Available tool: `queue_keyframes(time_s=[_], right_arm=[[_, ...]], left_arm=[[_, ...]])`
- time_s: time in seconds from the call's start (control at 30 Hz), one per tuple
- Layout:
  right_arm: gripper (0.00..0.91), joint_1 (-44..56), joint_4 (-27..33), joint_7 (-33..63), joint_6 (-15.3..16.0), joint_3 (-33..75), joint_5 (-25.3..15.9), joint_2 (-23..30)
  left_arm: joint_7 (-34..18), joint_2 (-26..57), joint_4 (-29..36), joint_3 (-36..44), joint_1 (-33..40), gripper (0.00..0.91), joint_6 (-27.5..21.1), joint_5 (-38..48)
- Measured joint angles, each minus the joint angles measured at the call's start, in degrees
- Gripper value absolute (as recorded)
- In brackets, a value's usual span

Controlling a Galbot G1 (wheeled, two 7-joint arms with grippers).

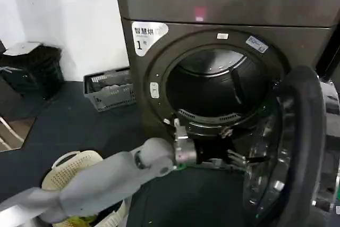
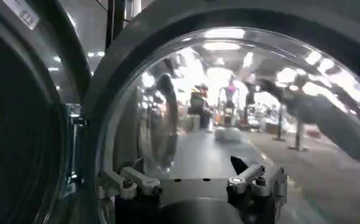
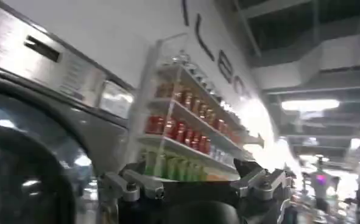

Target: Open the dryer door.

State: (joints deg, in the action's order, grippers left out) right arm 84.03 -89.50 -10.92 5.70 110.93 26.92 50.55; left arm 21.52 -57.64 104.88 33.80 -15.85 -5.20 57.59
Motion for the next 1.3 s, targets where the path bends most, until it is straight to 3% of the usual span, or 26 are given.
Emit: queue_keyframes(time_s=[0.47,0.93,1.3], right_arm=[[0.907,1.85,4.72,4.48,0.82,7.08,-5.48,-2.02],[0.907,1.11,9.21,7.75,5.65,11.88,-5.63,-2.30],[0.907,3.43,11.54,7.30,5.01,15.15,-5.39,-2.81]], left_arm=[[-2.94,-10.38,-5.77,3.09,2.17,0.907,-0.16,-3.18],[-7.75,-20.18,-14.36,4.80,2.13,0.907,0.96,-6.81],[-9.49,-26.26,-20.80,4.97,2.29,0.907,2.49,-8.89]])
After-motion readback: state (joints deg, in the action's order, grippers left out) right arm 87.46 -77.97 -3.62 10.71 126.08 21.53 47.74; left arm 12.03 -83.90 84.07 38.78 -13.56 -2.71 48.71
